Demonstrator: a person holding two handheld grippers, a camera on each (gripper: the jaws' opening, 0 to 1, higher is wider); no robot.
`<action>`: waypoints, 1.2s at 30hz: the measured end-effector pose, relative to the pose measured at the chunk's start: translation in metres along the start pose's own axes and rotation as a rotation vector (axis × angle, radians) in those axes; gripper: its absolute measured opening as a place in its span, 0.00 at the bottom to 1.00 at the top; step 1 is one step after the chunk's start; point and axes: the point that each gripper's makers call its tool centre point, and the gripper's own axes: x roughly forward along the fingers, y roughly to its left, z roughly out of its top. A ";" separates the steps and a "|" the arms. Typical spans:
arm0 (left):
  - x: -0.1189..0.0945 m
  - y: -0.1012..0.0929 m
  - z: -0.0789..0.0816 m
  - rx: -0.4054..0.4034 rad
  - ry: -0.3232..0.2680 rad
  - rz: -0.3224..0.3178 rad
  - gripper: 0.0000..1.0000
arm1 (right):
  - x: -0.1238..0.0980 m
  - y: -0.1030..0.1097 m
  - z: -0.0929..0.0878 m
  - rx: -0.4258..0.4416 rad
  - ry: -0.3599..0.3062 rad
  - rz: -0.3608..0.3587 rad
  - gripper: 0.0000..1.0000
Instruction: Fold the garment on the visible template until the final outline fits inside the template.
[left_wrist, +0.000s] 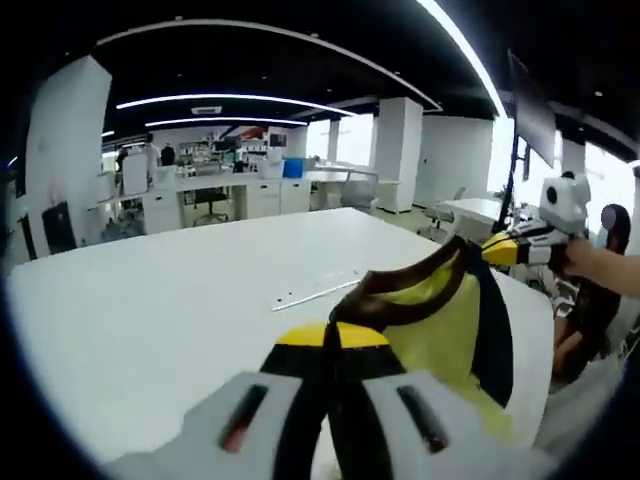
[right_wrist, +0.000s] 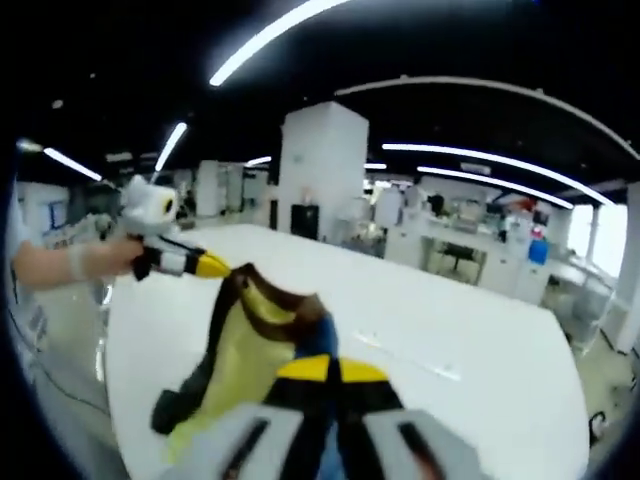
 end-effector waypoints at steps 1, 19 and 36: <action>0.006 0.003 -0.005 -0.007 0.018 0.003 0.00 | 0.003 -0.002 -0.002 0.001 0.005 0.001 0.00; 0.122 0.063 -0.103 -0.024 0.300 0.014 0.00 | 0.123 -0.046 -0.100 0.079 0.252 0.001 0.00; 0.145 0.067 -0.139 -0.005 0.361 0.066 0.00 | 0.156 -0.063 -0.145 0.161 0.320 -0.034 0.00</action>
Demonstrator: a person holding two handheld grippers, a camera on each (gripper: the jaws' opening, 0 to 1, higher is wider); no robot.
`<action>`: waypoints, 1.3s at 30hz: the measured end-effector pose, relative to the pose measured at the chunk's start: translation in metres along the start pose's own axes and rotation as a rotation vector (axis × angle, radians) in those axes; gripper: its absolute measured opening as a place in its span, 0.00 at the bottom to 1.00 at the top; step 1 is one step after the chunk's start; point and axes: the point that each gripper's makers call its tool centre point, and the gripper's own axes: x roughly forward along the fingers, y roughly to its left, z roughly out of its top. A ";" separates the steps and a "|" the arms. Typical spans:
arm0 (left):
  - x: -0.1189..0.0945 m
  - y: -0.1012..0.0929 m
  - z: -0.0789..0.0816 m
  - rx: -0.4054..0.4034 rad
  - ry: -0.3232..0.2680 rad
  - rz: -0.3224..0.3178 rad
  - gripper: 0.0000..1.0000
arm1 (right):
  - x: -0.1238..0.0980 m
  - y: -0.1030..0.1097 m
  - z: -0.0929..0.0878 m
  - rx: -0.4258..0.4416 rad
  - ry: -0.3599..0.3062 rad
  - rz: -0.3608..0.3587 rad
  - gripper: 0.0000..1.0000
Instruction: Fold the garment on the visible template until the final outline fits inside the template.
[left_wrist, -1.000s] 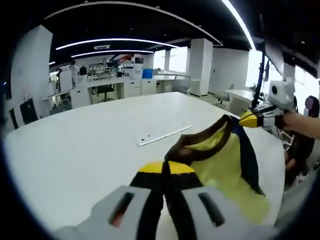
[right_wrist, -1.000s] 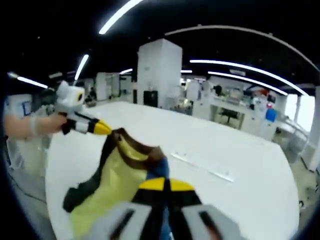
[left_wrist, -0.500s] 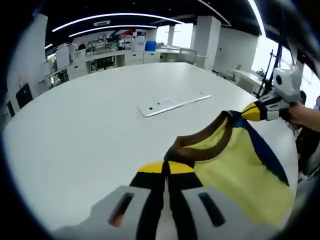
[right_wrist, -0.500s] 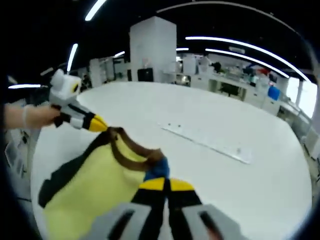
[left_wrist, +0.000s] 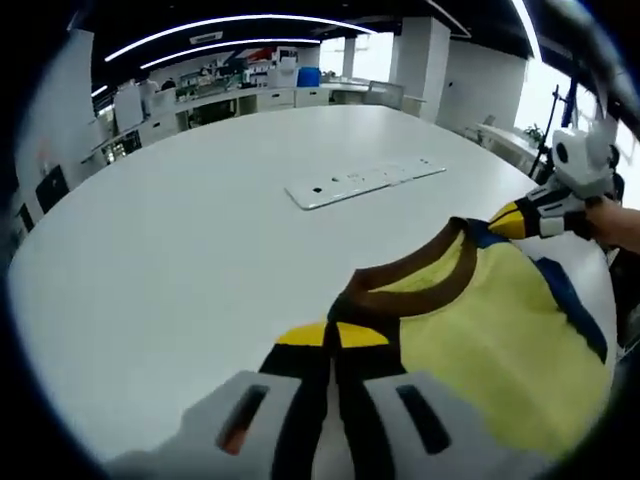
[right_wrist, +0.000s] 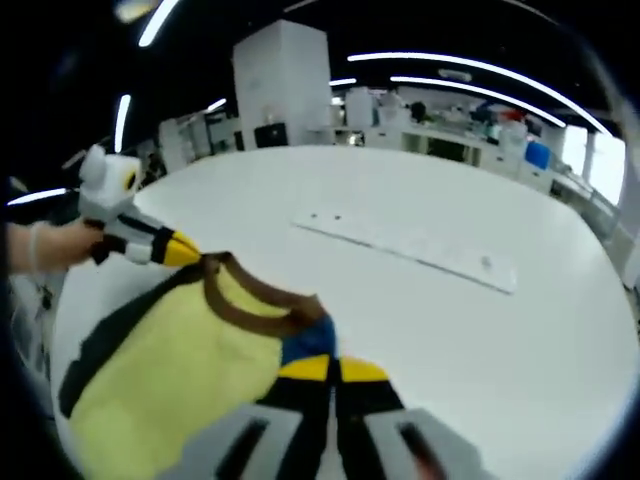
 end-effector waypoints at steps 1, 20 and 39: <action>0.000 0.000 -0.001 0.003 0.002 0.001 0.00 | 0.001 -0.001 -0.002 0.003 0.003 0.001 0.00; -0.003 -0.001 0.003 0.083 -0.037 -0.041 0.37 | -0.007 -0.004 0.001 0.009 -0.022 0.008 0.32; -0.056 -0.043 0.019 0.129 -0.150 -0.215 0.99 | -0.041 0.030 -0.004 0.011 -0.057 0.063 0.86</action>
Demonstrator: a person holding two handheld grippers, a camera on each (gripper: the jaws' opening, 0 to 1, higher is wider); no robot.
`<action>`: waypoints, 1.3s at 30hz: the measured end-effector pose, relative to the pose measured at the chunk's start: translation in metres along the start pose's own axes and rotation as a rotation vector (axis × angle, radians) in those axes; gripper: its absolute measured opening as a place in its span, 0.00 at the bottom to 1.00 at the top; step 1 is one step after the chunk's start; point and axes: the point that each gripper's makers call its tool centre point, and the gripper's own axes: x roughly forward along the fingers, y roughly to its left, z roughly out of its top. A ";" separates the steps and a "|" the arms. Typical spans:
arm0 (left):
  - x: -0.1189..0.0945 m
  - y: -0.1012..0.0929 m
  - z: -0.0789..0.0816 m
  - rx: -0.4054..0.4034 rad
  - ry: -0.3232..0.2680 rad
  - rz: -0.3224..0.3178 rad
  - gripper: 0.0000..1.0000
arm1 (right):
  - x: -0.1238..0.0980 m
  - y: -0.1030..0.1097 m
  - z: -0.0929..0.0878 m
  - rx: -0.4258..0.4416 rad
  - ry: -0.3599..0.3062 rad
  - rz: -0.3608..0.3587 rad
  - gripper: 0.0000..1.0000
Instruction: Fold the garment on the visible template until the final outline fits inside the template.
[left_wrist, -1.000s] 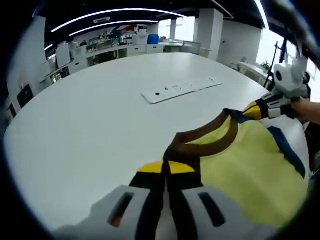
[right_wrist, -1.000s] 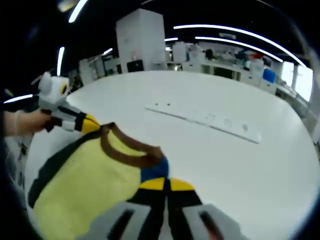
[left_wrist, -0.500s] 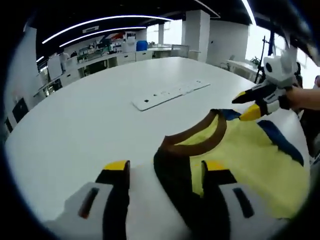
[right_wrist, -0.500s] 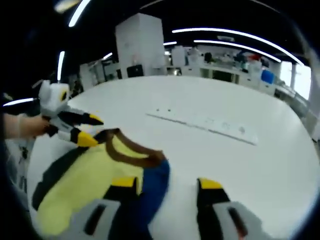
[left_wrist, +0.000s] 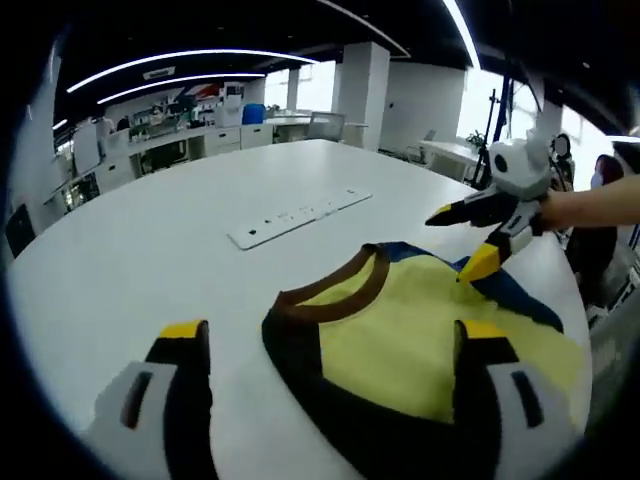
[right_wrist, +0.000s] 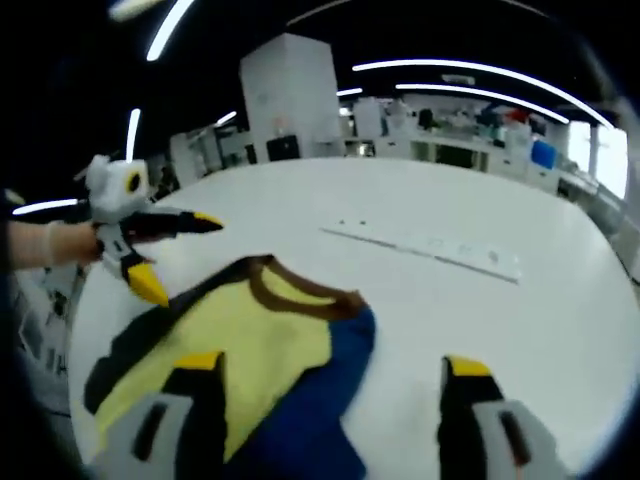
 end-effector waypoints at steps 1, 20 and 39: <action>-0.003 -0.001 0.000 0.003 -0.001 0.000 0.99 | -0.003 0.000 0.001 0.007 -0.008 -0.001 0.87; -0.068 -0.056 0.003 0.082 -0.062 -0.030 0.94 | -0.083 0.014 -0.018 0.011 -0.047 -0.036 0.81; -0.128 -0.119 -0.025 0.160 -0.078 -0.032 0.93 | -0.156 0.039 -0.078 0.011 -0.027 -0.055 0.76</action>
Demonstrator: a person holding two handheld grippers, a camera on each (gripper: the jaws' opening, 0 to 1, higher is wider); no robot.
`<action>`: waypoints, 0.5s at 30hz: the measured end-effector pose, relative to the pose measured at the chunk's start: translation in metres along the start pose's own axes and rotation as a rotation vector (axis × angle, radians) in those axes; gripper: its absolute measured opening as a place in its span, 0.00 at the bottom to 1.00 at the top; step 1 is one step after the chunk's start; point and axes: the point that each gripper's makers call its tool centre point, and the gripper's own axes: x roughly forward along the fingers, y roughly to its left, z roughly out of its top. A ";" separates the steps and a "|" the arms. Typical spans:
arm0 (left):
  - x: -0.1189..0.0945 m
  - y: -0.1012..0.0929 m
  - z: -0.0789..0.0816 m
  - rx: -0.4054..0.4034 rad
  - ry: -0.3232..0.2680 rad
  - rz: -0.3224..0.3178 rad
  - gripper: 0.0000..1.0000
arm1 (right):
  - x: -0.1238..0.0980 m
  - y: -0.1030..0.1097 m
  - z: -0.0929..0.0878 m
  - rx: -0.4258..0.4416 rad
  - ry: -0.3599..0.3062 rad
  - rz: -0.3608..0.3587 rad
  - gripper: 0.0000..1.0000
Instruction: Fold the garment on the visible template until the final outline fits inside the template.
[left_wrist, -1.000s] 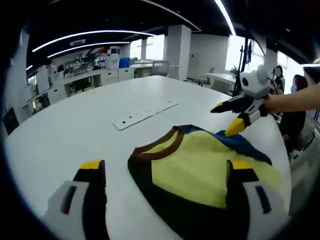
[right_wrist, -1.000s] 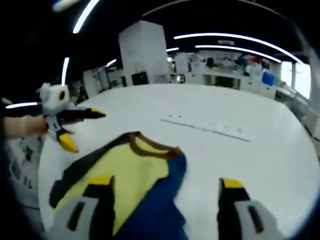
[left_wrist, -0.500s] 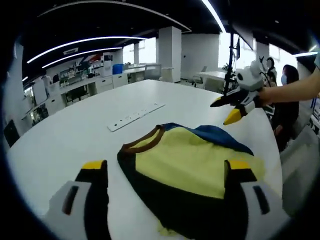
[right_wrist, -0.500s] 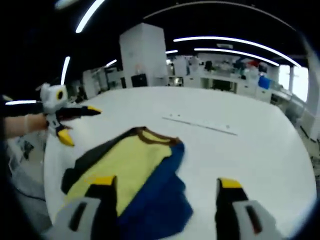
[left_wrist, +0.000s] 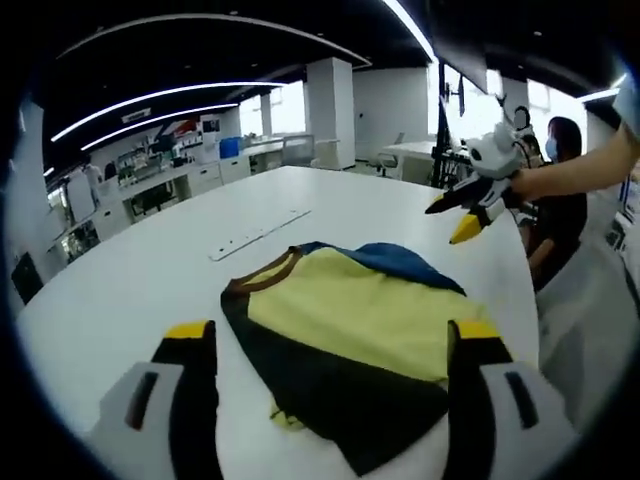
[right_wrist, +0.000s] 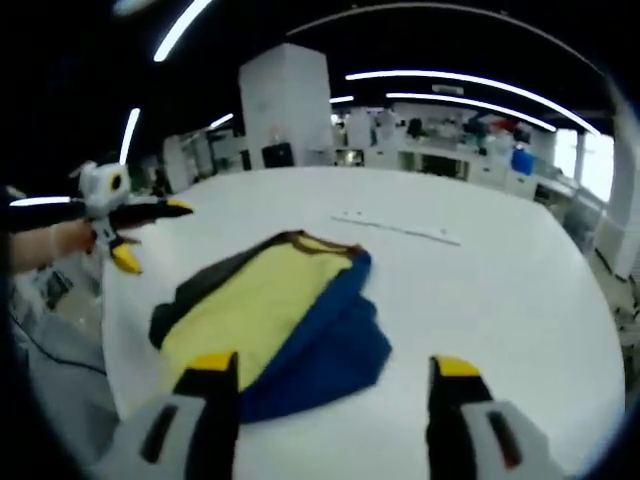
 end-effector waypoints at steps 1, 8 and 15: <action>-0.002 -0.002 -0.002 0.005 0.005 0.003 0.92 | -0.004 0.003 -0.003 0.003 0.000 0.000 0.76; -0.016 -0.007 -0.009 -0.002 0.002 0.021 0.92 | -0.014 0.013 -0.021 0.022 0.014 -0.002 0.75; -0.022 -0.007 -0.010 -0.012 -0.009 0.029 0.91 | -0.009 0.021 -0.027 0.065 0.029 0.021 0.73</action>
